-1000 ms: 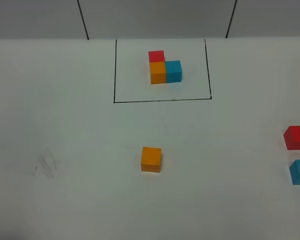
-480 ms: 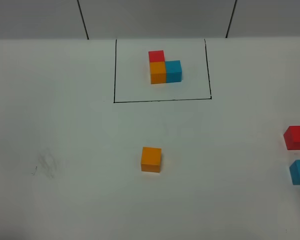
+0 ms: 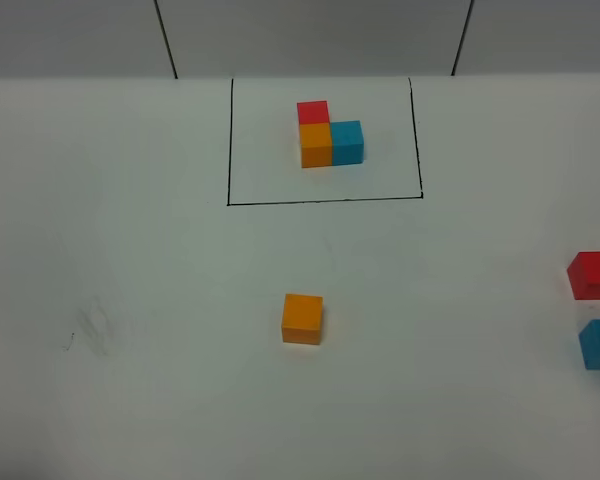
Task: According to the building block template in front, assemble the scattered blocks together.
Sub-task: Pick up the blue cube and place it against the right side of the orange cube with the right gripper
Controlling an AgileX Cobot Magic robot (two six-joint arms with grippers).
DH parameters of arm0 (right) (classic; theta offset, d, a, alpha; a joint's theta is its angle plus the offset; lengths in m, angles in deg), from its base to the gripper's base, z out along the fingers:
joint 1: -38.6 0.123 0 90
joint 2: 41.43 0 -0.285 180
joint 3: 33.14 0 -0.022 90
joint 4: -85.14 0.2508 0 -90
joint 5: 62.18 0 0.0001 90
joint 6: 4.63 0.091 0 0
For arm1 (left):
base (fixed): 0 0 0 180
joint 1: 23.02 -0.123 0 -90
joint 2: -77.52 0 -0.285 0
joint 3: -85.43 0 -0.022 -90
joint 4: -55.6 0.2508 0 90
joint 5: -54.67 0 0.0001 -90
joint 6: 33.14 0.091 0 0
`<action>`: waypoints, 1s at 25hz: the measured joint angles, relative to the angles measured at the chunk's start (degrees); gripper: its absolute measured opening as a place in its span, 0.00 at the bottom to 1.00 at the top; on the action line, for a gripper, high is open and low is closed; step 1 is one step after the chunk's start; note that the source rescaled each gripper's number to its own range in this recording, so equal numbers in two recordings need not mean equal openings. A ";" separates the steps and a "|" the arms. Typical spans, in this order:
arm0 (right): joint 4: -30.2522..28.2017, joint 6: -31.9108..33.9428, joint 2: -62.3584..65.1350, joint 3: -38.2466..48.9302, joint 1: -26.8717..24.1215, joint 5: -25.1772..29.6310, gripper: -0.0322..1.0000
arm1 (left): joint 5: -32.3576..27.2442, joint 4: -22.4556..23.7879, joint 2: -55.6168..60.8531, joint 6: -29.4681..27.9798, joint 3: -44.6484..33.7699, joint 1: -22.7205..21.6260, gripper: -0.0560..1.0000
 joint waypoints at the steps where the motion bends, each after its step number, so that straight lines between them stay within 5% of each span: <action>1: 0.00 -0.05 -1.37 0.00 0.29 -0.71 1.00 | 0.00 0.00 0.00 0.00 0.00 0.00 0.84; 8: 0.00 -0.20 -9.45 -0.09 5.51 -7.31 1.00 | 0.00 0.00 0.00 -0.02 0.00 0.00 0.84; 25: 0.00 -0.20 -22.40 -0.22 5.58 -13.85 0.98 | 0.00 0.00 0.00 -0.02 0.00 0.00 0.84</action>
